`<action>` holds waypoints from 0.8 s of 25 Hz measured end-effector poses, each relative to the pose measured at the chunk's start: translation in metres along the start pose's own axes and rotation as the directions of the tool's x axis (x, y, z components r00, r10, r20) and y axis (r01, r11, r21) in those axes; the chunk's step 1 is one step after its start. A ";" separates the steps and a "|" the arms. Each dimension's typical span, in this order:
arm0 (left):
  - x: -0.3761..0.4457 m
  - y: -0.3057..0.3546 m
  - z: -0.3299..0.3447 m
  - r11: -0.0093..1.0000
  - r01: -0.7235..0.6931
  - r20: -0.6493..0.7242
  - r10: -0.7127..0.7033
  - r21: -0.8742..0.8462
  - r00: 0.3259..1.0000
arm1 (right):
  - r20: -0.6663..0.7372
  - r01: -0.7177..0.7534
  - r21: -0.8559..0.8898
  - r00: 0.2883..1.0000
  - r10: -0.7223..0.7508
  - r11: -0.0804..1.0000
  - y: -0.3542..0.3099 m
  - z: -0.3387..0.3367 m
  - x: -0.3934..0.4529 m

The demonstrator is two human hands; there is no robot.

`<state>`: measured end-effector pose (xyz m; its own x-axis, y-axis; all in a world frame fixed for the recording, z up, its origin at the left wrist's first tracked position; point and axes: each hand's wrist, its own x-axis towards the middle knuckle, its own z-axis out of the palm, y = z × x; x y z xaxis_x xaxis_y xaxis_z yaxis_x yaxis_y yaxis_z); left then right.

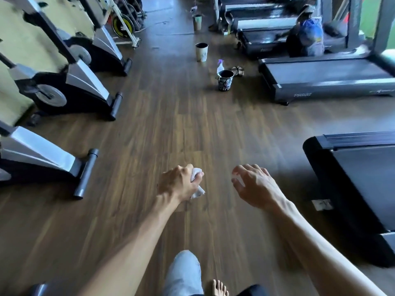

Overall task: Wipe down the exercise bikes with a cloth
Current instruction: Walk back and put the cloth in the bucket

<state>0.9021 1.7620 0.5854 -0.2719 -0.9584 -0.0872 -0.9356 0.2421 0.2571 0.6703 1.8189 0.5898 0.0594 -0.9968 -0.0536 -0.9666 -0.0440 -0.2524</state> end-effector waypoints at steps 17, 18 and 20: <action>0.580 0.028 -0.035 0.994 -0.102 0.025 0.101 0.040 0.995 | 0.001 -0.049 0.055 0.999 0.049 0.997 0.174 -0.055 0.516; 0.612 0.031 -0.035 0.994 -0.104 0.027 0.103 0.041 0.994 | -0.003 -0.051 0.054 0.999 0.051 0.997 0.187 -0.057 0.545; 0.679 0.040 -0.033 0.994 -0.099 0.033 0.097 0.048 0.995 | -0.015 -0.051 0.056 0.999 0.052 0.997 0.218 -0.063 0.605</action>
<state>0.6873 1.1159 0.5685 -0.3690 -0.9247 -0.0932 -0.9138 0.3426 0.2182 0.4794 1.2022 0.5636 0.0052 -0.9986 -0.0524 -0.9529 0.0109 -0.3032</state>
